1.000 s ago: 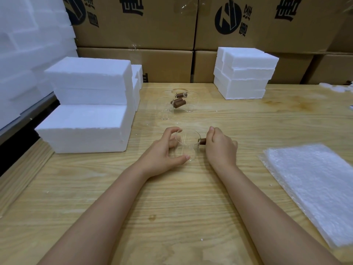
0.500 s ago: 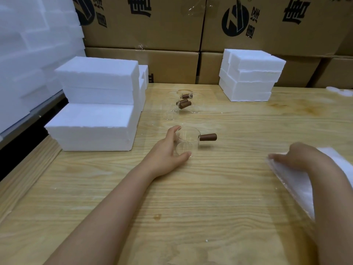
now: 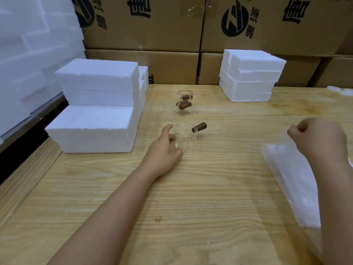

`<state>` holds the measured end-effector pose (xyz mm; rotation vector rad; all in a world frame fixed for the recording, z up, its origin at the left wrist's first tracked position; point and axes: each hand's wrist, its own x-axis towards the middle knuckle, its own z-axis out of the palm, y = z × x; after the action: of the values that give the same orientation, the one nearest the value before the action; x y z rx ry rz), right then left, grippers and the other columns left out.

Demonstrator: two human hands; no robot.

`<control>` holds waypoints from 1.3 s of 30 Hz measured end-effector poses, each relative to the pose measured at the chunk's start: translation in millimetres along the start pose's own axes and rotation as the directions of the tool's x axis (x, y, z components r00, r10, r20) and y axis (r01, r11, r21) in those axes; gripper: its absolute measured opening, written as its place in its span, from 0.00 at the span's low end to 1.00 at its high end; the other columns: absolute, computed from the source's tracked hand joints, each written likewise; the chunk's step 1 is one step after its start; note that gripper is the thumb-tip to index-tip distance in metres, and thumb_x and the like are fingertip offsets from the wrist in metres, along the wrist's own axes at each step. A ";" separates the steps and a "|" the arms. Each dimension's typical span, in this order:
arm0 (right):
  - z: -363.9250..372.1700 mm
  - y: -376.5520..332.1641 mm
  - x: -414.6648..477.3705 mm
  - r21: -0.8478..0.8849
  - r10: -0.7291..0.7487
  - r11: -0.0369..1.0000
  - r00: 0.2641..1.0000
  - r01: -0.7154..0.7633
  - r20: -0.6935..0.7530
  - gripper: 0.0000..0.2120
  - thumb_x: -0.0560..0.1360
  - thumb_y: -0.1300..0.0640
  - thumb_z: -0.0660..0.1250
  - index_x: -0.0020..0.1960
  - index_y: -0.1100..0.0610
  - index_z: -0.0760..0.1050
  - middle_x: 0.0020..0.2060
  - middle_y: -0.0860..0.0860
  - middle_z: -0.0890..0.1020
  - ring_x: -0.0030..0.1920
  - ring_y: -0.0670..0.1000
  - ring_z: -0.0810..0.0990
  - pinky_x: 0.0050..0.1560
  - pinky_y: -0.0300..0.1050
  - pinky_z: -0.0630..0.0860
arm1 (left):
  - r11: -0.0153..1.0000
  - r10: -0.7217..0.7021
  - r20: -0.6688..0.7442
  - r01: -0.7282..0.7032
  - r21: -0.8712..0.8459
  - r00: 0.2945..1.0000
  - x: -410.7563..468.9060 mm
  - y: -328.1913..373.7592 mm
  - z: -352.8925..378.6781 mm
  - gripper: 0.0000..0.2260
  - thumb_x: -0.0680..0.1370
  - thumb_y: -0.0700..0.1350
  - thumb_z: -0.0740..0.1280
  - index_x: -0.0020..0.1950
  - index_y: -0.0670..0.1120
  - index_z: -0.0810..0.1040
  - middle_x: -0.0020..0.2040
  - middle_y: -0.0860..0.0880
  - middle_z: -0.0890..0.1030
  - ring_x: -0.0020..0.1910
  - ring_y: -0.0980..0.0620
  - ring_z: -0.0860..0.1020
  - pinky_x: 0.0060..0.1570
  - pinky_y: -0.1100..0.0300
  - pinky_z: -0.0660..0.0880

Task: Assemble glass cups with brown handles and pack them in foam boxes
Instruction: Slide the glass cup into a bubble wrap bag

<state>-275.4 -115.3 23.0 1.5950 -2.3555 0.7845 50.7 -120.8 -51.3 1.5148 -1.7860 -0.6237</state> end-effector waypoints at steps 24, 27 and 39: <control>19.7 -72.0 -55.8 0.799 -0.608 0.572 0.750 0.186 0.260 0.07 0.61 0.60 0.59 0.27 0.50 0.67 0.31 0.59 0.77 0.36 0.60 0.74 0.38 0.43 0.68 | 0.686 0.689 -0.192 -0.542 0.486 0.699 -22.3 37.5 14.4 0.18 0.68 0.38 0.71 0.58 0.44 0.81 0.59 0.43 0.80 0.53 0.45 0.76 0.51 0.51 0.71; 17.5 -68.9 -52.0 0.860 -0.657 0.477 0.724 0.183 0.210 0.12 0.60 0.64 0.58 0.25 0.47 0.69 0.29 0.55 0.75 0.38 0.62 0.74 0.40 0.44 0.68 | 0.573 0.716 -0.032 -0.560 0.599 0.698 -24.5 37.0 20.5 0.14 0.67 0.42 0.70 0.52 0.48 0.82 0.67 0.45 0.75 0.65 0.46 0.71 0.60 0.50 0.60; 39.6 -88.6 -23.4 0.897 -0.211 0.433 0.956 -0.093 0.202 0.09 0.69 0.57 0.61 0.31 0.52 0.75 0.34 0.48 0.77 0.33 0.45 0.70 0.35 0.39 0.66 | 0.437 0.839 0.009 -0.683 0.585 0.544 -21.5 32.1 15.7 0.08 0.73 0.33 0.69 0.45 0.45 0.82 0.37 0.52 0.81 0.43 0.52 0.82 0.58 0.51 0.66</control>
<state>-180.5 -142.0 7.7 2.2457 -2.0524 2.2335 19.7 -94.6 -41.8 0.7922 -2.2306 0.5991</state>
